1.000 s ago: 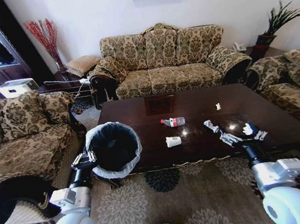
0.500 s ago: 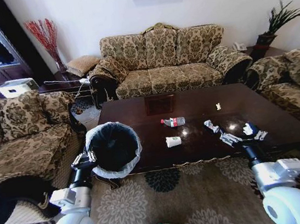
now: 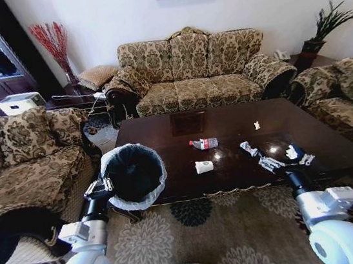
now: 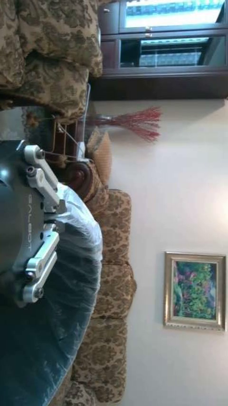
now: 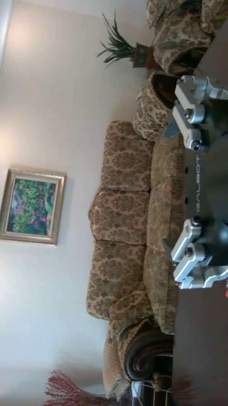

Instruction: Move to the front of the table and place the trash on the table into the trash bin.

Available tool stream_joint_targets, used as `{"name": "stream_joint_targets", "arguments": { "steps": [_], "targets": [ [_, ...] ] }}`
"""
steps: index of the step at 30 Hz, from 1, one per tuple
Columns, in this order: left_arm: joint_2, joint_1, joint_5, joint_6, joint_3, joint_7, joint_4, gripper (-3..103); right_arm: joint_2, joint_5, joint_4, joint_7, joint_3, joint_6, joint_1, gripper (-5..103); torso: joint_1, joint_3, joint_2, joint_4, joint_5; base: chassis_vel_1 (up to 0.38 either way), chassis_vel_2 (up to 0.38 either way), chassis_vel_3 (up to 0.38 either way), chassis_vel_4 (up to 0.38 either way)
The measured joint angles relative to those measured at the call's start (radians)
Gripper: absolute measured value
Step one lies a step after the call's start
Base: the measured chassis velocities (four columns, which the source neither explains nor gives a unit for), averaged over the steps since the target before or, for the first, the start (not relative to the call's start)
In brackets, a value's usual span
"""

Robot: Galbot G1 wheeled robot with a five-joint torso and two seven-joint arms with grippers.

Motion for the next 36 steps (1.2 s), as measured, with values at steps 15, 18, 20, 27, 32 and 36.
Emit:
{"name": "stream_joint_targets", "arguments": {
  "steps": [15, 18, 20, 27, 32, 36],
  "targets": [
    [0.0, 0.0, 0.0, 0.0, 0.0, 0.0, 0.0, 3, 0.0, 0.0, 0.0, 0.0, 0.0, 0.0, 0.0, 100, 0.0, 0.0, 0.0, 0.0, 0.0, 0.022, 0.024, 0.02, 0.029],
    [0.0, 0.0, 0.0, 0.0, 0.0, 0.0, 0.0, 3, 0.0, 0.0, 0.0, 0.0, 0.0, 0.0, 0.0, 100, 0.0, 0.0, 0.0, 0.0, 0.0, 0.085, 0.076, 0.079, 0.086],
    [0.0, 0.0, 0.0, 0.0, 0.0, 0.0, 0.0, 3, 0.0, 0.0, 0.0, 0.0, 0.0, 0.0, 0.0, 100, 0.0, 0.0, 0.0, 0.0, 0.0, 0.098, 0.09, 0.093, 0.071],
    [0.0, 0.0, 0.0, 0.0, 0.0, 0.0, 0.0, 3, 0.0, 0.0, 0.0, 0.0, 0.0, 0.0, 0.0, 100, 0.0, 0.0, 0.0, 0.0006, -0.0001, 0.093, 0.079, 0.091, 0.085],
    [0.0, 0.0, 0.0, 0.0, 0.0, 0.0, 0.0, 3, 0.0, 0.0, 0.0, 0.0, 0.0, 0.0, 0.0, 100, 0.0, 0.0, 0.0, -0.0004, -0.0001, 0.0, 0.0, 0.0, 0.0],
    [0.0, 0.0, 0.0, 0.0, 0.0, 0.0, 0.0, 3, 0.0, 0.0, 0.0, 0.0, 0.0, 0.0, 0.0, 100, 0.0, 0.0, 0.0, -0.0002, 0.0001, 0.0, 0.0, 0.0, 0.0]
  ]
}}
